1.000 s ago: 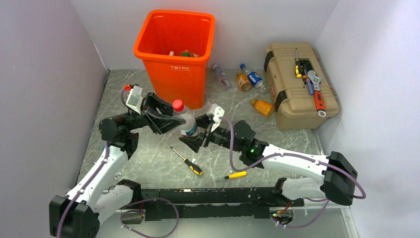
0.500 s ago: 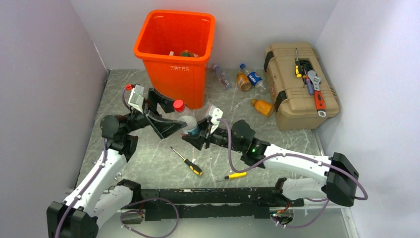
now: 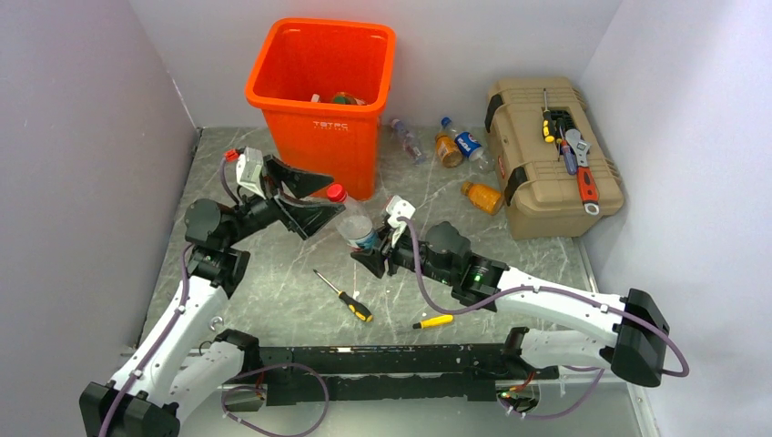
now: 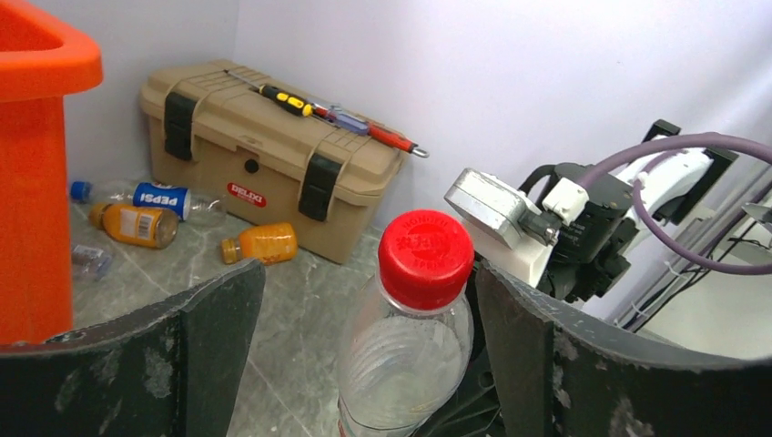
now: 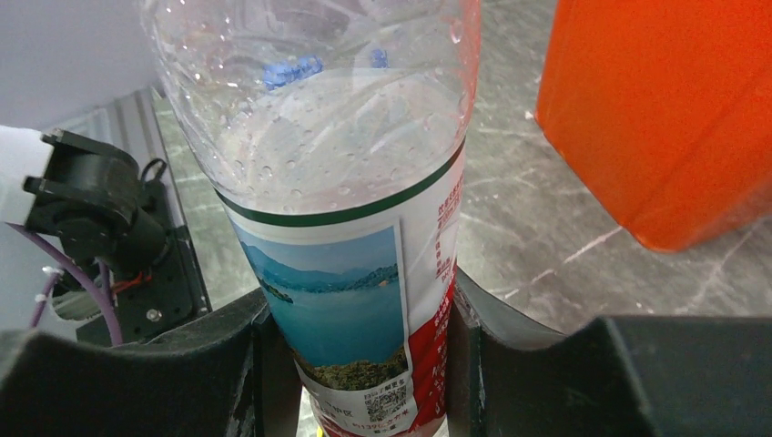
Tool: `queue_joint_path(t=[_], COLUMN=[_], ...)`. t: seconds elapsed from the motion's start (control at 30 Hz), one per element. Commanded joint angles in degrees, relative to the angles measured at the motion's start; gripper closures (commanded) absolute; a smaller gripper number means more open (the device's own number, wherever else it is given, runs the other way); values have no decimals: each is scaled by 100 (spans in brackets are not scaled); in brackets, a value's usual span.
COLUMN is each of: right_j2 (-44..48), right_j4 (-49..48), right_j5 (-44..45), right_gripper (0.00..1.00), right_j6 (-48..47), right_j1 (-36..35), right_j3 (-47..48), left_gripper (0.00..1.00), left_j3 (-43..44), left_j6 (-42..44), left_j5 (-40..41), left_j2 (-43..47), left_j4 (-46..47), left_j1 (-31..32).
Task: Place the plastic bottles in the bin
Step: Place the plastic bottle in the trash bin.
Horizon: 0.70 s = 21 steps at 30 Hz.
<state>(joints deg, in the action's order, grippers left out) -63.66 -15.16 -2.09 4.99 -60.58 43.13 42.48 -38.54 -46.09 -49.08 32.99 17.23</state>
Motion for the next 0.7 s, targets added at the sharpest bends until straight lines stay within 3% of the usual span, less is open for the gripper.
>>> queue_joint_path(t=[0.0, 0.13, 0.23, 0.3, 0.6, 0.67], right_j2=[-34, -98, -151, -166, -201, -205], right_j4=[60, 42, 82, 87, 110, 113], right_j5=[321, 291, 317, 323, 427, 474], right_gripper=[64, 65, 65, 65, 67, 67], right_j6=[14, 4, -22, -22, -13, -1], right_j1=[2, 2, 2, 2, 2, -6], right_j3=[189, 202, 221, 211, 210, 203], left_gripper=[13, 28, 46, 50, 21, 19], left_j3=[4, 46, 35, 24, -52, -129], left_j6=[361, 379, 365, 326, 135, 106], left_j5=[257, 156, 135, 108, 121, 321], left_j2=[49, -21, -31, -47, -45, 105], left_j4=[-252, -314, -303, -246, -72, 2], left_j1=[15, 41, 43, 44, 51, 48])
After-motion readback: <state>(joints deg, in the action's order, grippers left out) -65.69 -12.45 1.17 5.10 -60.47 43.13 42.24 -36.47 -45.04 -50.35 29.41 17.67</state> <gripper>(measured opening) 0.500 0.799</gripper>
